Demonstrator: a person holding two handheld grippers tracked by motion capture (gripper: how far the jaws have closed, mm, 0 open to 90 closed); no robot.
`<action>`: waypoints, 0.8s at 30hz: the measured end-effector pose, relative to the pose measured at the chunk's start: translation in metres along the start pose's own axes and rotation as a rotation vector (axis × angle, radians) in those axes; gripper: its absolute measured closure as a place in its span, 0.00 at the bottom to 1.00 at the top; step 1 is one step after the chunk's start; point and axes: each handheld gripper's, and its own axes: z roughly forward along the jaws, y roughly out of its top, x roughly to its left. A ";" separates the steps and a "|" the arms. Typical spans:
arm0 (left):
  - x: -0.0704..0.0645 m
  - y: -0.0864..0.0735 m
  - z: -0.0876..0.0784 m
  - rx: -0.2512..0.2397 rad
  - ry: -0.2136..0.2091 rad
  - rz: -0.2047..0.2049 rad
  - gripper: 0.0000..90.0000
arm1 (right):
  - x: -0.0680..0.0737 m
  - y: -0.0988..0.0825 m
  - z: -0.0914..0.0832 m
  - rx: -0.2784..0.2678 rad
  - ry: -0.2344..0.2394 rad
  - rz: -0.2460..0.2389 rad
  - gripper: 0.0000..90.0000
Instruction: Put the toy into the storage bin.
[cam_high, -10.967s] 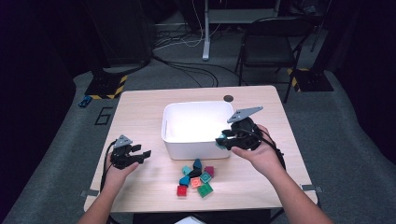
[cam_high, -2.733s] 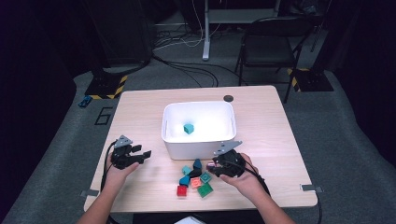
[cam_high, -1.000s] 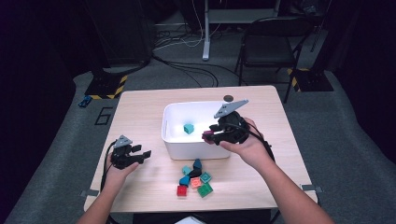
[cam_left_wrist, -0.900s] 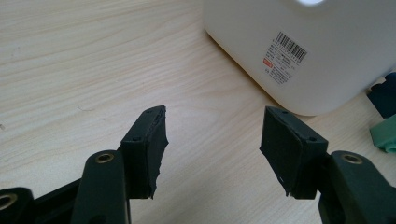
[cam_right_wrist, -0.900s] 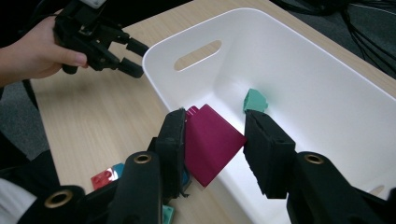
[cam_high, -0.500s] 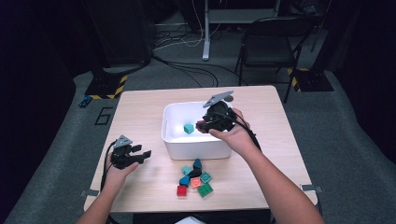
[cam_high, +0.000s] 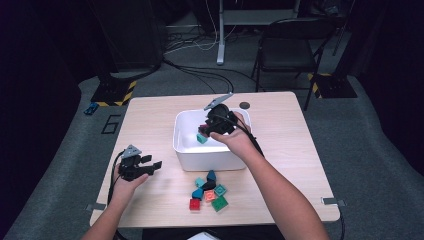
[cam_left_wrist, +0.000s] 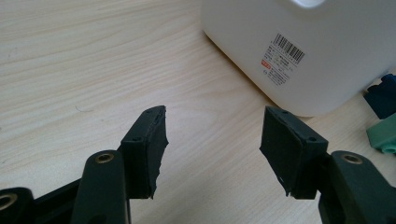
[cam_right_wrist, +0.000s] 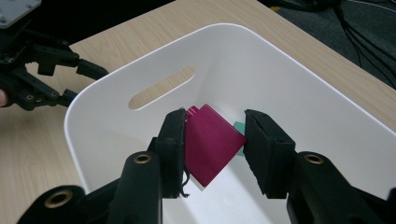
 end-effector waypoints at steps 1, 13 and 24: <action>0.000 0.000 0.000 -0.001 0.000 -0.001 0.45 | -0.001 0.001 0.003 0.000 0.000 -0.003 0.66; 0.000 0.000 0.001 -0.001 -0.004 0.000 0.45 | -0.012 0.003 0.035 0.019 -0.020 0.026 0.66; 0.000 0.000 0.001 0.000 -0.009 -0.002 0.45 | -0.018 0.001 0.060 0.074 -0.019 0.033 0.66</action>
